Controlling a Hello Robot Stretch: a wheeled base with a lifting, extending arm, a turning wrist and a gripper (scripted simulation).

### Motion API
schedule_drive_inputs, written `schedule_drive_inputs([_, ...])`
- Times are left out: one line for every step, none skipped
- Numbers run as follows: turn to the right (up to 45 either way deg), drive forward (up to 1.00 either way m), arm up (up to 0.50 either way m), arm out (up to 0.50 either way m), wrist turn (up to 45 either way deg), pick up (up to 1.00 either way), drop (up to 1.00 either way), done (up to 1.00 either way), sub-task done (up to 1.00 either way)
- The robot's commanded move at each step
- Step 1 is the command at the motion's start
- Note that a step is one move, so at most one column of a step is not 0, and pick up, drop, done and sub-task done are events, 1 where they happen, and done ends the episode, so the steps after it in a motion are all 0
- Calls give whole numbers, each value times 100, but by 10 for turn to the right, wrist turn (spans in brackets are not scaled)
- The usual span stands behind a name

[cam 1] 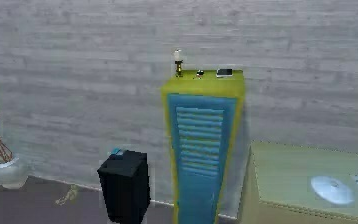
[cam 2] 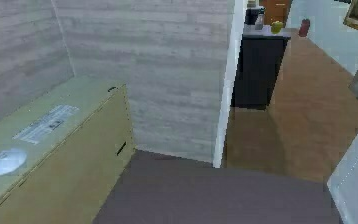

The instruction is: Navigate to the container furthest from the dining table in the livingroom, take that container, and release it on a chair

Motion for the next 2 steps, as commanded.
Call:
schedule_drive_inputs([450, 0, 0, 0, 0, 0, 0, 0, 0])
schedule_drive_inputs([90, 0, 0, 0, 0, 0, 0, 0, 0])
